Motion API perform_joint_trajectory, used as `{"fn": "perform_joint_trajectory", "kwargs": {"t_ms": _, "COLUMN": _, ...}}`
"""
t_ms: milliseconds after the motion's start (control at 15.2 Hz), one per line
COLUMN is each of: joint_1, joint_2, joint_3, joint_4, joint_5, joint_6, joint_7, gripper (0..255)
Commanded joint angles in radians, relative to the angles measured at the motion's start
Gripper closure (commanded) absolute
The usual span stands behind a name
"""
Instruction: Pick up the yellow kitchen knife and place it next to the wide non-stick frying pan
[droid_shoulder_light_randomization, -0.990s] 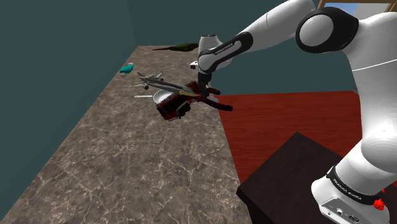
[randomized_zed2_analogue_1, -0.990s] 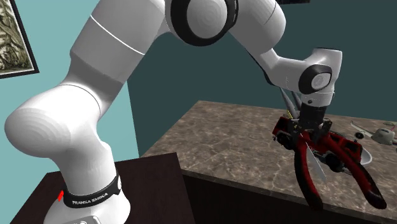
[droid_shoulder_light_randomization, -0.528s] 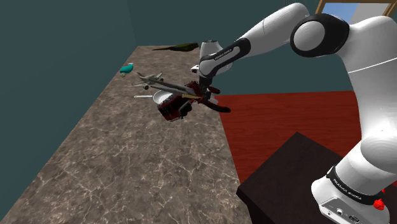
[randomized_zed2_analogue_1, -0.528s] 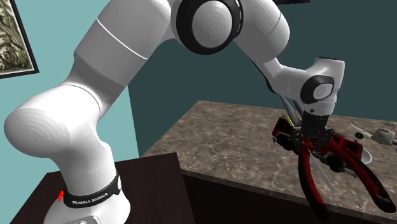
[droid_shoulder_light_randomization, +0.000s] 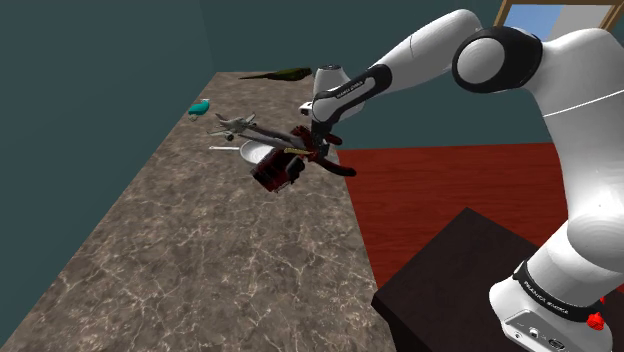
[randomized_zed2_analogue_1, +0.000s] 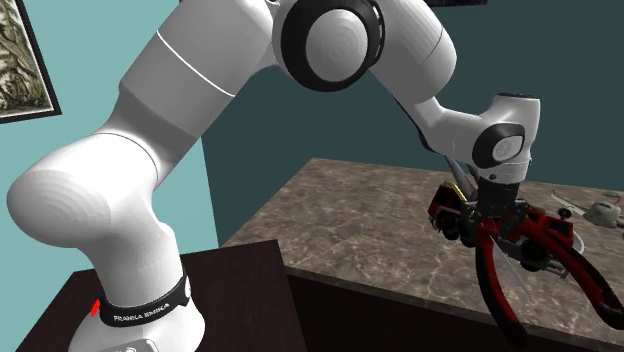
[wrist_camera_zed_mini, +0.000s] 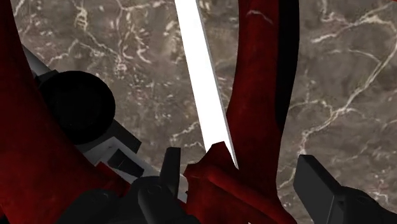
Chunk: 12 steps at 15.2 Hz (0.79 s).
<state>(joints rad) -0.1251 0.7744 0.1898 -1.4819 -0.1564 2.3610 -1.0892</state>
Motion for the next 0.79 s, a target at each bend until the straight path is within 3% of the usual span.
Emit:
{"fn": "perform_joint_trajectory", "kwargs": {"t_ms": 0, "joint_1": 0.002, "joint_2": 0.069, "joint_3": -0.005, "joint_4": -0.002, "joint_5": -0.001, "joint_6": 0.013, "joint_7": -0.002, "gripper": 255}}
{"fn": "perform_joint_trajectory", "kwargs": {"t_ms": 726, "joint_1": 0.017, "joint_2": 0.122, "joint_3": -0.024, "joint_4": 0.015, "joint_5": 0.006, "joint_6": 0.051, "joint_7": -0.007, "gripper": 255}}
